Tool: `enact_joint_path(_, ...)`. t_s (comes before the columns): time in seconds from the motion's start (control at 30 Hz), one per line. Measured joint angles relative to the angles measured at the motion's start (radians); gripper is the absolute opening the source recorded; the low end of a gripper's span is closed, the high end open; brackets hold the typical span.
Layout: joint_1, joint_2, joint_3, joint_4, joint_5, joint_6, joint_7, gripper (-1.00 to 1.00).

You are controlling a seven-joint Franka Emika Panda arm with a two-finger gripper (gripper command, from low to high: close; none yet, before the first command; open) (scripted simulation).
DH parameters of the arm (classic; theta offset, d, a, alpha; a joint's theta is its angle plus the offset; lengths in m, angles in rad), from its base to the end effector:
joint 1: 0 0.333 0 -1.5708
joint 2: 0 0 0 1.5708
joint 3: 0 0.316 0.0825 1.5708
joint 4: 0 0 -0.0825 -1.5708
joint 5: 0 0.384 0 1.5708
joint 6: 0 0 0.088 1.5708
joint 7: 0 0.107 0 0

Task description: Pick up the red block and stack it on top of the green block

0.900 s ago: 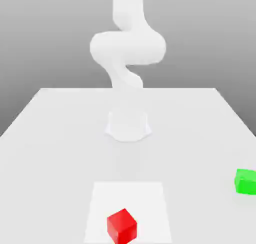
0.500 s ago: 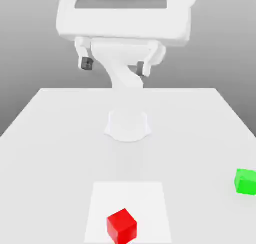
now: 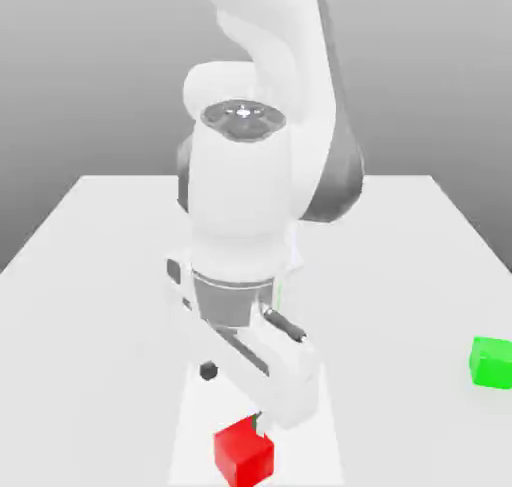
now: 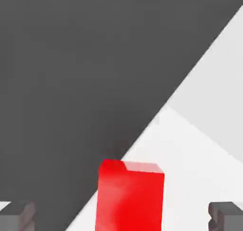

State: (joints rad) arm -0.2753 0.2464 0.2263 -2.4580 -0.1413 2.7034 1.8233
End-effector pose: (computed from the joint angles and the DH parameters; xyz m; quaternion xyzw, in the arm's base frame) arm 0.4827 -0.0149 0.2025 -0.6405 0.7680 -0.0049 0.0015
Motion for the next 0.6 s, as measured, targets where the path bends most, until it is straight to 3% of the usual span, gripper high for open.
enact_joint_path(0.1, 0.032, 0.108, -0.041, 0.015, -0.042, 0.085, 0.041, 0.00)
enact_joint_path(0.13, 0.044, 0.138, -0.056, 0.020, -0.056, 0.110, 0.051, -1.00)
enact_joint_path(0.37, 0.043, 0.143, -0.056, 0.020, -0.060, 0.115, 0.056, -1.00)
enact_joint_path(0.5, 0.013, 0.019, -0.012, -0.001, 0.007, 0.015, 0.005, -1.00)
enact_joint_path(0.6, 0.075, -0.041, 0.050, -0.017, 0.031, -0.029, 0.061, -1.00)
